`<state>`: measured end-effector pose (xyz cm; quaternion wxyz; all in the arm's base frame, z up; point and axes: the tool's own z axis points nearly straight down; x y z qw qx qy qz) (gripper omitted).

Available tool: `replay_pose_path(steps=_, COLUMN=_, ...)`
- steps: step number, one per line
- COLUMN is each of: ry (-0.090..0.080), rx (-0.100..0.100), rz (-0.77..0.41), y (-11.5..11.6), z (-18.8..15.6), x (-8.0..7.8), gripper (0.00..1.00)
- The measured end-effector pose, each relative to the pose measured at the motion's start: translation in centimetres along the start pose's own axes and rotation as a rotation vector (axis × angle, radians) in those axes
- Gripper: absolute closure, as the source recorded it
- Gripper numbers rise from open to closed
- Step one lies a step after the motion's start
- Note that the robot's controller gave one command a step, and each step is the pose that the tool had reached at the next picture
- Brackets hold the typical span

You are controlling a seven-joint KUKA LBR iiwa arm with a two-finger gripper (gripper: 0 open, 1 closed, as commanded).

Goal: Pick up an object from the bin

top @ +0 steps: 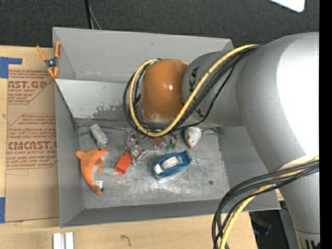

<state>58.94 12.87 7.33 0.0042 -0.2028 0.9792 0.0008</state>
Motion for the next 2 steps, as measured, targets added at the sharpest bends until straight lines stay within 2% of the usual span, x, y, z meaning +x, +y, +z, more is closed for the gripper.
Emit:
replay_pose_path(steps=1, ry=0.002, rx=0.0, rz=0.0, y=0.0, z=-0.2, x=0.1, gripper=1.0)
replay_pose_path(steps=2, ry=0.014, rx=-0.002, rz=0.0, y=0.1, z=-1.6, x=0.4, gripper=1.0)
